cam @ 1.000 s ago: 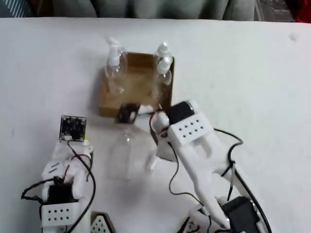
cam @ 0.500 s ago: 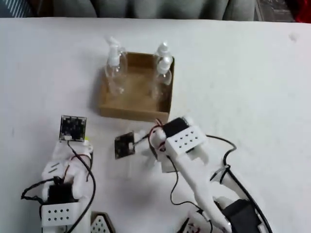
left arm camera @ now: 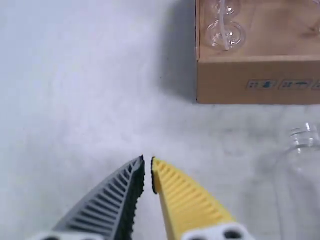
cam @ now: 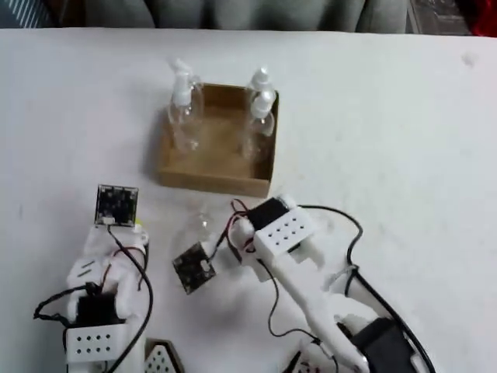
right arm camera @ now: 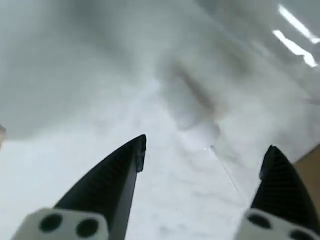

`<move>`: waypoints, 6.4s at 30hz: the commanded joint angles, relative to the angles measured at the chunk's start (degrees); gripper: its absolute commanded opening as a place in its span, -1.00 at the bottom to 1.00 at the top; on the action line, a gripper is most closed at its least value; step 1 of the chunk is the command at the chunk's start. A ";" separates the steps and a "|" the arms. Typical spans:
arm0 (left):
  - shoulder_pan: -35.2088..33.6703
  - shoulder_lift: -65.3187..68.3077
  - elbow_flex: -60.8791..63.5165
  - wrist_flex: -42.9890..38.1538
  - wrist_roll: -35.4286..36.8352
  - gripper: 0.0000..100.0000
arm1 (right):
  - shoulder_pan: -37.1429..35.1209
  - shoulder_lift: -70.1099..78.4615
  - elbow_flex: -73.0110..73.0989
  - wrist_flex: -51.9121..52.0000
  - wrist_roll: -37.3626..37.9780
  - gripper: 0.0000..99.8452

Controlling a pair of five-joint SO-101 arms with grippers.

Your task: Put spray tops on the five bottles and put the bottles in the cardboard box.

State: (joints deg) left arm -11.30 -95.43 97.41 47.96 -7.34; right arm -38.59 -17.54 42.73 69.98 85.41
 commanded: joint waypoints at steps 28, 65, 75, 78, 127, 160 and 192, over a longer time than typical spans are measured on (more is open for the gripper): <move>-0.48 -1.19 -0.09 -1.67 0.70 -0.96 | 20.35 3.47 -9.58 1.80 -17.23 -0.97; -0.48 -1.01 -0.09 -1.32 0.70 -0.96 | 70.37 -10.68 14.15 -24.66 -36.75 -0.64; -0.48 -0.92 -0.09 -1.32 0.70 -0.96 | 70.37 -10.95 9.85 -21.58 -37.10 -0.56; -0.48 -0.92 -0.09 -1.32 0.70 -0.96 | 70.29 -10.86 6.07 -15.52 -39.74 -0.59; -0.48 -0.92 -0.09 -1.32 0.70 -0.96 | 66.68 20.35 -14.24 -11.74 -54.77 -0.94; 17.19 -0.75 -22.42 23.82 -4.57 -0.79 | 62.02 20.35 -8.88 -14.55 -70.42 -0.97; 23.16 77.14 -64.53 28.40 13.36 -0.55 | 61.05 20.44 -8.79 -14.73 -70.42 -0.97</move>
State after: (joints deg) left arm 11.12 -23.60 40.00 76.09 4.88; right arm 22.42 2.77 33.85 56.70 15.52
